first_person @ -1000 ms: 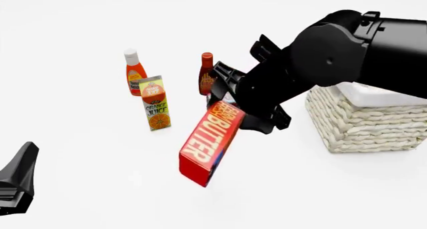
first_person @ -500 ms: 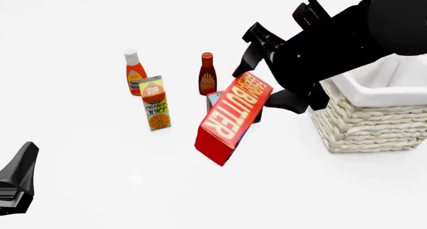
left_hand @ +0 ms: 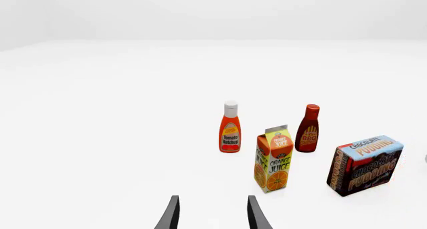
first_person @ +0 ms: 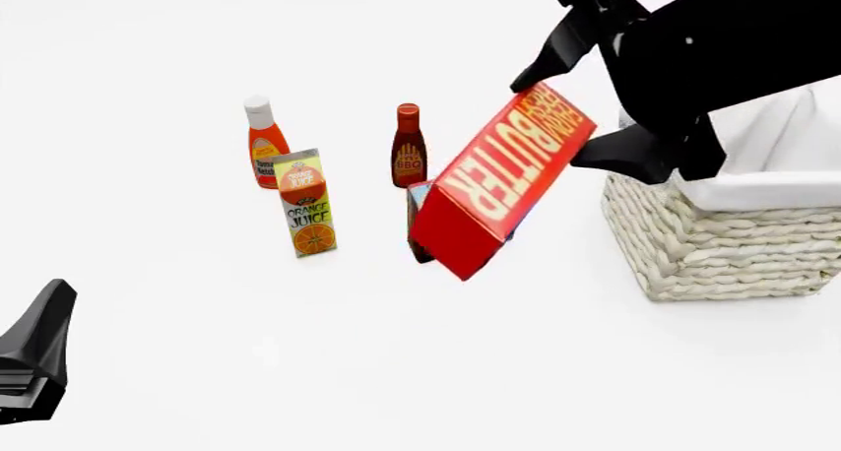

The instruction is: Pick the butter and place it in the basket.

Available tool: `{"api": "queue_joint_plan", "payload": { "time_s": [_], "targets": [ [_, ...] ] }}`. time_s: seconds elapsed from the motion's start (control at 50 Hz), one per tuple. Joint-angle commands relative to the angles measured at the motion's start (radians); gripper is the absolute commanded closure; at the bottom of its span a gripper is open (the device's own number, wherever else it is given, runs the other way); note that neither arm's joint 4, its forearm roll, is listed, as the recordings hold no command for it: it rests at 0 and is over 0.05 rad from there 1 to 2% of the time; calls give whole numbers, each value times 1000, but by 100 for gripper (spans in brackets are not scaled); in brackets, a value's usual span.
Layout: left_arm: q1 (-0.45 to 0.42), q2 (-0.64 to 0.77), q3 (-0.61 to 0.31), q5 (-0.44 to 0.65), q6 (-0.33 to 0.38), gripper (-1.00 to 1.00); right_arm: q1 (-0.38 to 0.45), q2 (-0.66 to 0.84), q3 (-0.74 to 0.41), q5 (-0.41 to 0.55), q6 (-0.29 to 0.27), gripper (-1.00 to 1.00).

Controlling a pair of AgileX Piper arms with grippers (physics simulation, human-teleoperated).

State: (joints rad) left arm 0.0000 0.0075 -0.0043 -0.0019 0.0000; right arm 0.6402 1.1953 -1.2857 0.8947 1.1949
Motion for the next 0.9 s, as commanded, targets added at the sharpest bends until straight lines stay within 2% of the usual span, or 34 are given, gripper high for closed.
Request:
{"api": "queue_joint_plan", "payload": {
  "time_s": [0.02,0.16,0.62,0.9],
  "targets": [
    [0,0,0,0,0,-100,-27,-43,-40,19,31,100],
    [0,0,0,0,0,-100,-54,-69,-48,26,25,100],
    [0,0,0,0,0,-100,-136,-132,-62,63,79,100],
    [0,0,0,0,0,-100,-194,-153,-76,70,94,100]
  ]
}}
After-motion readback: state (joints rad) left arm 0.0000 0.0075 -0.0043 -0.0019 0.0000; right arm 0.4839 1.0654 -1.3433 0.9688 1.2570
